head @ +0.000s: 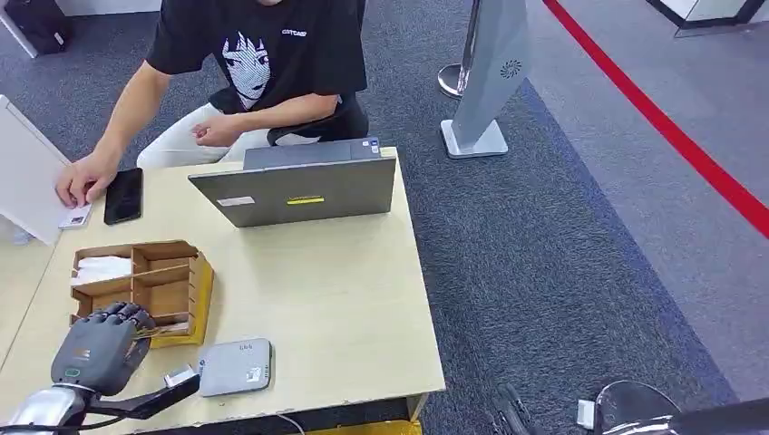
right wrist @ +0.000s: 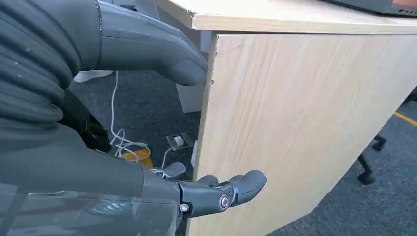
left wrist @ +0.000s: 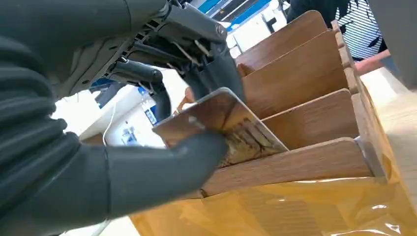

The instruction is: Pass the card to the sensor for recognition and then transmit it.

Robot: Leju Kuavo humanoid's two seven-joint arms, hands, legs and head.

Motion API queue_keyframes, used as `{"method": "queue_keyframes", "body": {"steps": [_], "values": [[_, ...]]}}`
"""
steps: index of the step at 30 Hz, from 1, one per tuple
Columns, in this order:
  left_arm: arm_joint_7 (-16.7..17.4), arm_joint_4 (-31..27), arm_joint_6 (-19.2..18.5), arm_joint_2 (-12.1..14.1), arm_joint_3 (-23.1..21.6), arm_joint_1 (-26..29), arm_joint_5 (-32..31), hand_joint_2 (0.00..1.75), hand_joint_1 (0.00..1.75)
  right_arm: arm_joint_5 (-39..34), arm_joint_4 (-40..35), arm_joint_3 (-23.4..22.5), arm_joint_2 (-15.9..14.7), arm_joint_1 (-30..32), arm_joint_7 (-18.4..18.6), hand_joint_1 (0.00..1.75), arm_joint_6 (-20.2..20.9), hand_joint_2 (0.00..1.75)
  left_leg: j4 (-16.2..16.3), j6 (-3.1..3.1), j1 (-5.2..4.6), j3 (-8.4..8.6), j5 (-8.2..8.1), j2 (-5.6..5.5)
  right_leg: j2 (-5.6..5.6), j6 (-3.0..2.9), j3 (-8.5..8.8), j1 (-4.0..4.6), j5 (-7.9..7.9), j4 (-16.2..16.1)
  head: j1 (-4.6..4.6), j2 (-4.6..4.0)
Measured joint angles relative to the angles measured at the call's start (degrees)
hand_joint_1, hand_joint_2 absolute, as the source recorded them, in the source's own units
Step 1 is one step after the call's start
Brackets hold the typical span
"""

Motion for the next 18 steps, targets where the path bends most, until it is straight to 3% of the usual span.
{"method": "queue_keyframes", "body": {"steps": [4,7,10,15,18], "values": [[-2.62,-1.03,5.93,0.35,0.00,0.02,1.11,1.75,1.75,0.00,0.00,0.00,0.00,0.27,-0.42,0.00,-0.15,1.75,0.00,0.00,0.00,0.00,0.00,-0.01,-0.01,0.00,0.01,0.00,0.00,0.00,0.00,0.00],[-3.89,-4.07,12.38,0.37,0.75,-0.71,2.40,1.75,1.75,0.22,0.00,0.00,0.00,0.63,-1.09,0.00,-0.18,1.75,0.01,0.00,0.01,-0.01,0.00,-0.02,-0.02,0.00,-0.02,0.01,0.00,0.00,0.02,0.00],[-4.94,-7.68,15.21,0.42,2.23,-3.27,3.32,1.75,1.75,0.44,0.00,0.33,0.00,0.78,-1.57,0.00,-0.61,1.75,0.01,0.01,0.00,0.00,0.01,-0.03,-0.06,0.00,0.03,0.00,0.01,0.01,-0.02,0.00],[-5.70,-12.15,17.09,0.72,4.24,-7.94,3.74,1.75,1.75,-0.11,0.02,1.42,0.00,1.10,-2.38,0.00,-1.29,1.75,0.01,0.00,0.01,0.02,0.03,-0.03,-0.04,-0.02,0.03,0.01,0.03,0.02,0.00,0.00],[-4.90,-12.72,14.73,2.12,4.61,-11.52,4.30,1.75,1.75,-1.38,0.17,2.75,-0.37,1.02,-3.26,0.00,-1.62,1.75,0.01,-0.04,0.02,0.02,0.05,-0.03,-0.04,-0.02,0.03,0.01,0.03,0.04,0.00,0.00]]}}
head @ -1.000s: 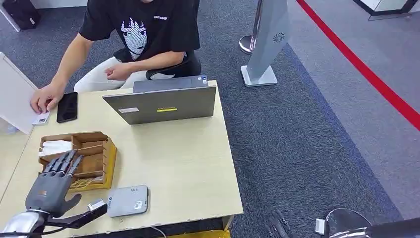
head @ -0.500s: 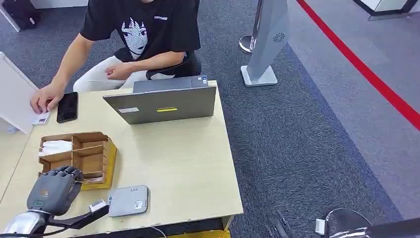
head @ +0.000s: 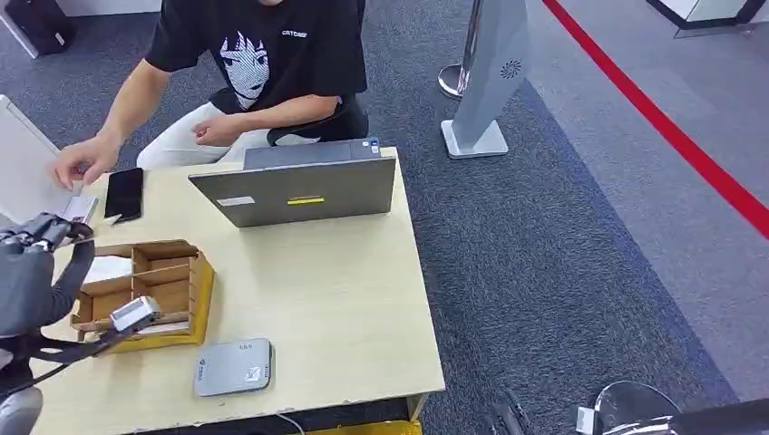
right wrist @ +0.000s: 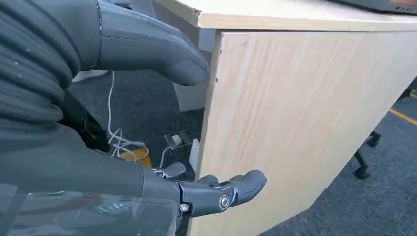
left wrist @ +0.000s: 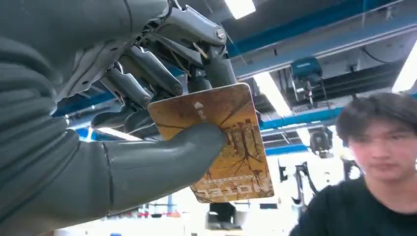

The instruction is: Pass the card to the sensor for recognition and then transmit it.

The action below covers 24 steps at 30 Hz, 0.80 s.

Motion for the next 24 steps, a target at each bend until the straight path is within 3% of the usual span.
{"method": "queue_keyframes", "body": {"steps": [2,6,10,20,21,22,24], "values": [[0.07,0.00,-1.13,0.81,0.42,-2.06,0.46,1.75,1.75,-0.13,0.13,0.59,-0.26,-0.01,-0.24,0.00,-0.13,1.75,0.00,-0.01,0.00,0.00,0.01,0.00,0.01,0.00,0.00,0.00,0.00,0.01,-0.02,0.00],[3.69,0.87,-6.34,2.75,0.48,-5.88,-0.42,1.75,1.75,-2.03,0.70,2.45,-1.22,-0.53,-1.02,0.00,-0.37,1.75,0.00,-0.01,0.02,-0.01,0.01,0.01,0.03,0.00,-0.01,0.02,0.00,0.01,0.00,0.00],[3.65,4.11,-5.27,5.03,0.48,-8.49,-3.60,1.75,1.75,-3.67,1.77,4.40,-2.60,-1.28,-1.90,0.00,-0.39,1.75,0.00,-0.01,0.00,0.00,0.01,0.03,0.06,0.00,-0.01,0.01,0.00,0.00,-0.02,0.00],[4.11,6.69,-3.26,6.19,0.48,-8.27,-4.28,1.75,1.75,-5.05,2.36,6.36,-3.98,-1.54,-2.07,0.00,-1.36,1.75,0.00,-0.01,0.00,-0.01,0.00,0.03,0.06,0.00,-0.01,0.00,0.00,-0.01,-0.02,0.00],[4.15,6.82,-2.96,6.32,0.50,-8.06,-4.19,1.75,0.16,-5.07,2.36,6.58,-4.13,-1.54,-2.14,0.00,-1.40,1.75,0.00,-0.01,0.00,-0.01,0.00,0.03,0.06,0.00,-0.02,0.01,0.00,-0.01,0.00,0.00],[4.18,6.91,-2.84,6.34,0.50,-7.90,-4.19,1.75,0.00,-5.09,2.36,6.71,-4.22,-1.54,-2.23,0.00,-1.40,1.75,0.00,-0.01,0.00,-0.01,0.00,0.03,0.06,0.00,-0.02,0.00,0.00,-0.01,0.00,0.00],[4.20,7.08,-2.69,6.32,0.59,-7.46,-3.07,1.75,0.00,-5.22,2.38,6.98,-4.33,-1.54,-2.38,0.00,-1.55,1.75,0.00,-0.01,0.00,-0.01,0.00,0.03,0.05,0.00,-0.02,0.01,0.00,-0.01,0.02,0.00]]}}
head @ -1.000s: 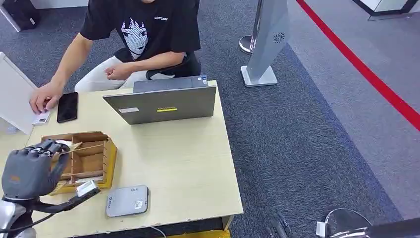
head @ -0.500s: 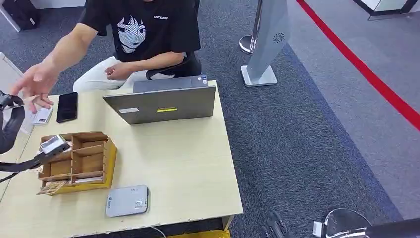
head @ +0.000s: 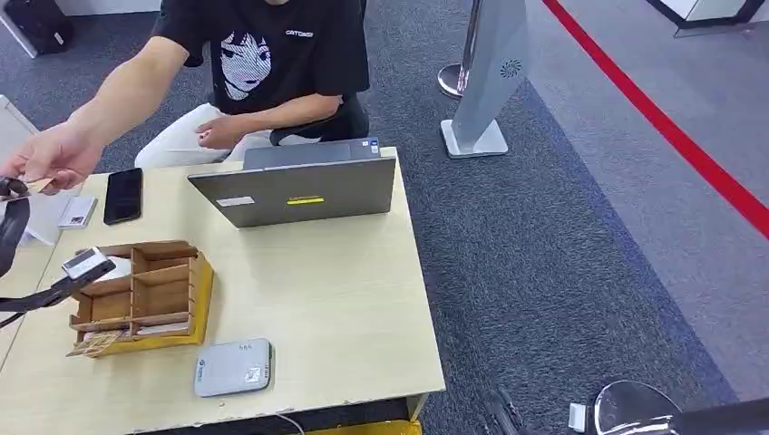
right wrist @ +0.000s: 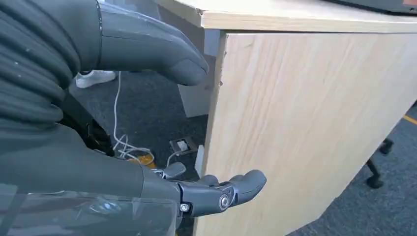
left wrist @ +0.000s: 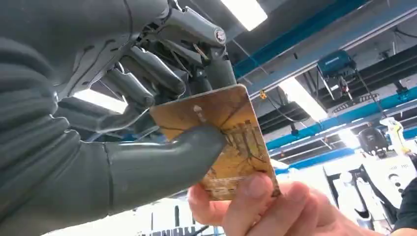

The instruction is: Pass the card to the sensor for recognition and then transmit it.

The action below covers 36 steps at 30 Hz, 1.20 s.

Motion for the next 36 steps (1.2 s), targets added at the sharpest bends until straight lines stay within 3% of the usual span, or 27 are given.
{"method": "queue_keyframes", "body": {"steps": [3,8,10,13,14,17,18,20,22,24,26,28,30,32,33,34,35,36], "values": [[-0.72,-0.86,2.20,-0.72,1.63,3.22,3.70,1.75,0.00,-0.90,-0.24,0.26,-0.11,0.25,-0.59,0.00,-0.94,1.75,0.00,0.00,-0.01,0.02,-0.01,0.09,0.10,0.00,-0.02,-0.01,0.00,0.00,-0.04,0.00],[-2.69,-6.61,10.06,-2.36,5.63,11.54,7.23,1.75,0.00,-0.96,-1.85,0.24,-0.11,1.83,-1.09,0.00,-1.94,1.75,0.00,-0.02,-0.01,0.00,-0.12,0.12,0.13,0.01,-0.04,-0.01,-0.05,-0.02,-0.04,0.00],[-3.15,-8.78,11.47,-3.13,7.56,14.21,7.93,1.75,0.00,-1.22,-2.45,0.24,-0.11,2.57,-1.24,0.00,-2.23,1.75,0.00,0.00,-0.01,-0.01,-0.13,0.09,0.08,0.04,-0.03,-0.01,-0.07,-0.05,-0.02,0.00],[-6.96,-13.06,17.30,-4.86,10.50,20.33,14.09,1.75,0.00,-1.35,-3.74,-0.11,0.20,3.60,-1.53,0.00,-3.32,1.75,-0.02,-0.05,-0.03,0.03,-0.20,0.25,0.23,0.03,0.00,-0.04,-0.07,-0.03,-0.07,0.00],[-10.82,-16.40,20.11,-6.68,13.17,23.23,17.84,1.75,0.00,-0.81,-4.63,-0.76,0.69,4.39,-1.49,0.00,-3.73,1.75,-0.02,-0.03,-0.03,0.07,-0.26,0.33,0.34,0.03,-0.01,-0.03,-0.08,-0.04,-0.09,0.00],[-23.13,-23.64,21.33,-14.53,21.43,32.00,29.97,1.75,0.00,0.94,-6.74,-3.50,2.52,7.04,0.73,0.00,-3.39,1.75,-0.02,0.08,-0.06,0.05,-0.38,0.36,0.37,0.01,0.03,-0.05,-0.20,-0.07,0.00,0.00],[-29.55,-26.65,19.88,-18.75,25.81,35.01,39.61,1.75,0.00,2.06,-7.81,-5.58,3.85,7.99,3.02,0.00,-2.22,1.75,-0.02,0.00,-0.09,0.09,-0.48,0.41,0.44,0.03,0.01,-0.10,-0.23,-0.08,-0.02,0.00],[-37.89,-30.50,15.23,-28.15,33.33,39.24,53.45,1.75,0.00,4.50,-9.40,-10.28,6.35,9.70,7.09,0.00,0.91,1.75,-0.01,0.12,-0.07,0.13,-0.57,0.39,0.40,0.16,0.07,-0.09,-0.36,-0.12,0.00,0.00],[-39.98,-33.07,10.72,-33.78,40.45,41.50,58.92,1.75,0.00,6.65,-10.49,-15.18,9.10,10.24,9.93,0.00,3.48,1.75,-0.01,0.19,-0.07,0.11,-0.61,0.18,0.12,0.20,0.14,-0.09,-0.45,-0.16,0.00,0.00],[-35.06,-33.81,4.40,-41.04,47.80,41.96,59.92,1.75,0.00,9.68,-11.91,-20.79,12.76,10.04,14.48,0.00,7.09,1.75,-0.02,0.18,-0.09,0.18,-0.63,-0.03,-0.10,0.21,0.37,-0.12,-0.63,-0.15,0.07,0.00],[-27.66,-31.45,5.62,-45.78,53.25,43.26,61.46,1.75,0.00,10.65,-13.07,-26.57,15.90,9.71,16.26,0.00,9.34,1.75,-0.02,0.08,-0.10,0.50,-0.84,0.04,0.02,0.16,0.46,-0.13,-0.68,-0.16,0.09,0.00],[-19.31,-27.20,6.38,-49.12,56.53,44.30,62.18,1.75,0.00,10.60,-13.77,-30.26,17.97,9.92,16.98,0.00,9.57,1.75,-0.02,0.13,-0.08,0.59,-0.87,0.04,0.02,0.17,0.57,-0.12,-0.69,-0.15,-0.07,0.00],[-8.81,-19.04,5.81,-51.96,58.40,44.42,68.12,1.75,0.00,10.51,-14.36,-33.29,19.32,9.56,17.73,0.00,10.23,1.75,-0.04,0.16,-0.13,0.63,-0.85,0.00,-0.05,0.20,0.63,-0.16,-0.72,-0.15,0.00,0.00],[-3.80,-10.73,7.05,-53.55,58.44,44.63,73.89,1.75,0.00,11.08,-14.34,-35.73,20.39,8.57,18.58,0.00,11.25,1.75,-0.03,0.12,-0.04,0.68,-0.89,0.12,0.08,0.17,0.72,-0.12,-0.73,-0.14,-0.37,0.00],[-3.68,-7.80,7.67,-54.87,58.31,44.80,75.34,1.75,0.00,11.36,-14.34,-36.69,20.70,8.27,18.82,0.03,11.84,1.75,-0.03,0.12,-0.02,0.69,-0.89,0.12,0.09,0.16,0.74,-0.05,-0.72,-0.16,-0.29,0.00],[-1.63,-5.67,8.26,-55.67,58.16,45.01,78.50,1.75,0.17,12.10,-14.25,-37.49,20.70,7.95,19.40,1.75,12.47,1.75,-0.03,0.15,-0.06,0.73,-0.90,0.11,0.08,0.18,0.71,-0.09,-0.73,-0.18,-0.11,0.00],[2.26,-3.93,9.92,-56.12,57.58,45.53,84.15,1.75,1.75,12.91,-14.08,-38.50,20.72,7.40,20.08,1.75,13.71,1.75,-0.03,0.16,-0.07,0.76,-0.90,0.08,0.05,0.18,0.73,-0.11,-0.73,-0.19,-0.11,0.00],[5.75,-2.86,11.81,-56.52,56.65,46.36,88.58,1.75,1.75,13.64,-13.72,-39.39,20.74,6.79,20.68,1.75,15.13,1.75,-0.02,0.20,-0.10,0.79,-0.93,0.10,0.07,0.18,0.72,-0.14,-0.73,-0.20,-0.07,0.00]]}}
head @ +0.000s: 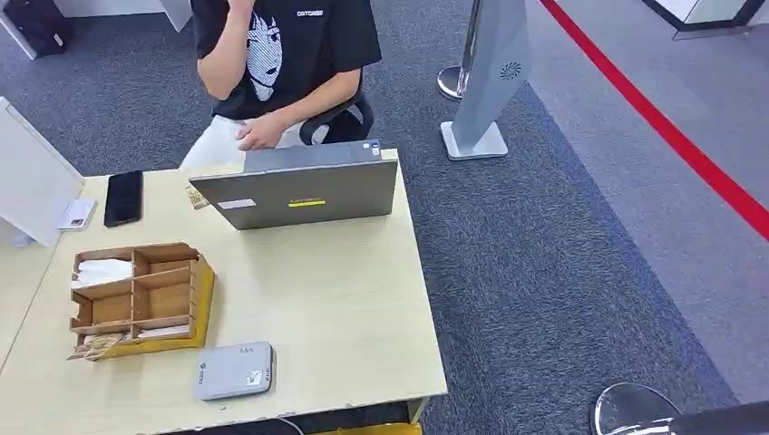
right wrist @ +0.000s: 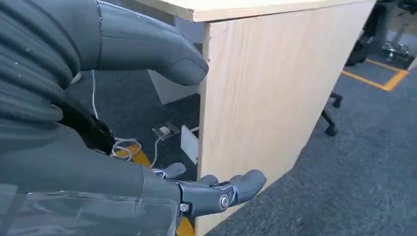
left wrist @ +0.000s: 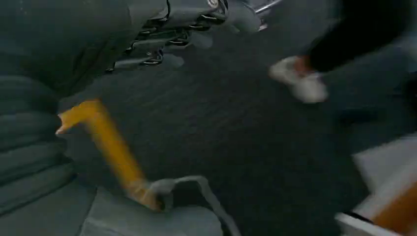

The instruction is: Pass the card to the sensor for recognition and then transmit it.

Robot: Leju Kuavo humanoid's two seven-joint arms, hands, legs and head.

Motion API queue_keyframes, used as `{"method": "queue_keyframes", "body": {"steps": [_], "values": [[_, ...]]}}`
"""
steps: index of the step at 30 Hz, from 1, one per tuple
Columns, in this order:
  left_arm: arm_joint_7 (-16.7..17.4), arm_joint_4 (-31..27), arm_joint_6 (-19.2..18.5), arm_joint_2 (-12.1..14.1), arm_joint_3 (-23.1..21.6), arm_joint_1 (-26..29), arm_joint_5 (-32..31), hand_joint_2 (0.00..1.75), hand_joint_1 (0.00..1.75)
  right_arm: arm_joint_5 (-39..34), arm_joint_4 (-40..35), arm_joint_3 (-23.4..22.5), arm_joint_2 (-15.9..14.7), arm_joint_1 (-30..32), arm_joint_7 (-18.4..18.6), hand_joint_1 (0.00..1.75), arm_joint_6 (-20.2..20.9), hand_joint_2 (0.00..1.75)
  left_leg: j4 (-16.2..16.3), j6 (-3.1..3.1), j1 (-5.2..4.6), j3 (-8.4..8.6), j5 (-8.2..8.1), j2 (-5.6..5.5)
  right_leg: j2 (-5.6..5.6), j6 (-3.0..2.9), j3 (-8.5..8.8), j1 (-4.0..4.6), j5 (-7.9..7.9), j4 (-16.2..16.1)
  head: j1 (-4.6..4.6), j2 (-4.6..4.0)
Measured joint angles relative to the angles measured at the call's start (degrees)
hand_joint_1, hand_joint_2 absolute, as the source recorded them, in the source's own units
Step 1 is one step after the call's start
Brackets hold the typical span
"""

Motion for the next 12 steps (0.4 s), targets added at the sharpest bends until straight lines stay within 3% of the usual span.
{"method": "queue_keyframes", "body": {"steps": [1,3,6,7,9,10,11,12], "values": [[5.16,1.40,2.03,-0.24,-2.01,1.24,3.70,1.75,1.75,1.09,0.66,-1.42,0.00,-0.82,0.57,1.75,2.23,1.75,0.01,0.02,-0.01,0.00,-0.02,0.02,0.04,0.01,0.01,-0.01,0.01,-0.02,-0.04,0.00],[12.70,3.05,2.03,-0.88,-6.09,3.67,2.04,1.75,1.75,2.77,1.70,-3.66,0.00,-1.89,1.09,1.75,5.84,1.75,0.01,0.10,-0.01,0.01,-0.06,0.00,0.00,0.05,0.05,-0.02,-0.01,-0.08,-0.05,0.00],[17.20,4.76,-1.92,-1.62,-12.33,6.80,-1.17,1.75,1.75,2.95,2.77,-6.22,0.00,-2.95,1.29,1.75,7.53,1.75,0.03,0.16,-0.02,0.01,-0.10,-0.05,-0.04,0.19,0.15,-0.02,-0.07,-0.11,0.00,0.00],[17.77,5.15,-4.01,-1.68,-13.78,7.48,-2.96,1.75,1.75,2.90,2.93,-6.55,0.02,-3.03,1.29,0.00,7.58,1.75,0.03,0.16,-0.03,0.01,-0.10,-0.07,-0.05,0.19,0.15,-0.02,-0.07,-0.11,-0.02,0.00],[18.68,6.04,-9.47,-1.73,-15.51,8.18,-7.68,1.75,1.75,2.64,3.17,-7.01,0.02,-3.10,1.44,0.00,7.66,1.75,0.03,0.15,-0.03,0.01,-0.11,-0.08,-0.05,0.19,0.24,-0.02,-0.07,-0.11,-0.02,0.00],[18.95,6.59,-14.26,-1.73,-15.80,8.29,-12.01,1.75,1.62,2.66,3.25,-7.18,0.02,-3.18,1.70,0.00,7.79,1.75,0.03,0.15,-0.02,0.02,-0.11,-0.08,-0.05,0.19,0.25,-0.01,-0.07,-0.11,-0.02,0.00],[18.86,7.34,-21.24,-1.73,-15.86,8.29,-18.50,1.75,0.00,3.26,3.34,-7.34,0.02,-3.25,2.34,0.00,8.34,1.75,0.03,0.15,-0.01,0.02,-0.11,-0.08,-0.06,0.19,0.25,-0.01,-0.07,-0.11,-0.02,0.00],[18.39,8.38,-30.67,-1.73,-15.45,8.25,-26.85,1.75,0.00,4.30,3.41,-7.64,0.02,-3.32,2.86,0.00,9.51,1.75,0.02,0.15,-0.01,0.01,-0.11,-0.11,-0.09,0.18,0.25,0.00,-0.08,-0.10,0.00,0.00]]}}
